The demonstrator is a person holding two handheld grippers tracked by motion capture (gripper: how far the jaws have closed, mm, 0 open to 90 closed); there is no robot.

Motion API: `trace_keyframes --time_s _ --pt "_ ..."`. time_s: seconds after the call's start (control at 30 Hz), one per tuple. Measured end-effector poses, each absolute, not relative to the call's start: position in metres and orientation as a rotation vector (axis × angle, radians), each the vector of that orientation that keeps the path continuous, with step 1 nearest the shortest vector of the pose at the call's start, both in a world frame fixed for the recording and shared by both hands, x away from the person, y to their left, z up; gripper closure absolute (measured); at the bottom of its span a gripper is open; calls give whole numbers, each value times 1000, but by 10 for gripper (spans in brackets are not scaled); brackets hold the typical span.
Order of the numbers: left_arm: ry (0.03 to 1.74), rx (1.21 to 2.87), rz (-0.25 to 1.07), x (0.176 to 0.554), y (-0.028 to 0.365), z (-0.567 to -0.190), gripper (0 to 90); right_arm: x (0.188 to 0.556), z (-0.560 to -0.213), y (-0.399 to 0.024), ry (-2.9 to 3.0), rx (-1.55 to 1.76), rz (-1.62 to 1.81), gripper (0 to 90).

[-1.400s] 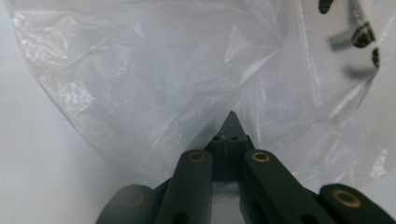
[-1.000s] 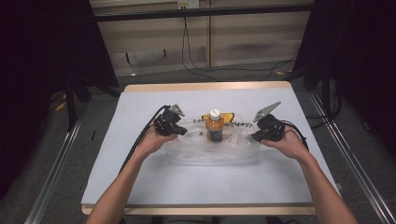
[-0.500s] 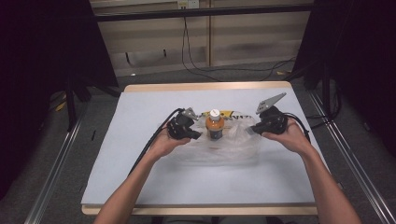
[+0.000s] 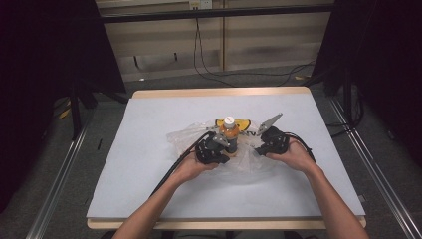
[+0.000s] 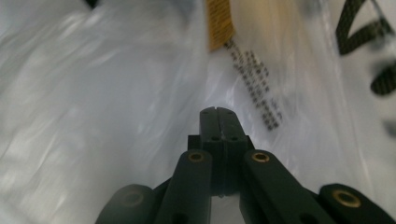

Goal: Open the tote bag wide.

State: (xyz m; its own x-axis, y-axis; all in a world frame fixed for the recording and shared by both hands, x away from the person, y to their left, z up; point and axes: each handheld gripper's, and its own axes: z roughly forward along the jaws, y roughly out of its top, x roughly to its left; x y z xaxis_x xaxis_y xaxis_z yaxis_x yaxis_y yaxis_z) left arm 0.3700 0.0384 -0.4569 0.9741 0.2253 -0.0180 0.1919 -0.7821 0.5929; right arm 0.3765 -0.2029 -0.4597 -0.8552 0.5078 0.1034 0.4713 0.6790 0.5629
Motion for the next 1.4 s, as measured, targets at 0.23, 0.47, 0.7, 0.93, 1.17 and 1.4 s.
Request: trace_keyframes --time_s 0.23,0.47,0.7,0.93,1.17,1.4 --pt "280 2548 43 364 43 -463 900 400 -448 -185 2845 812 929 900" --pt "285 2537 2 360 46 -464 900 429 -459 -161 2934 809 847 900" --pt "223 2543 -28 341 51 -464 900 452 -464 -154 2873 906 774 900" --pt "202 2515 -43 327 55 -466 900 484 -468 -170 2670 1149 795 900" --pt "177 2528 -42 319 58 -464 900 504 -471 -178 2515 1258 752 900" --pt "195 2511 -76 318 65 -465 900 508 -471 -178 2468 1292 744 900"
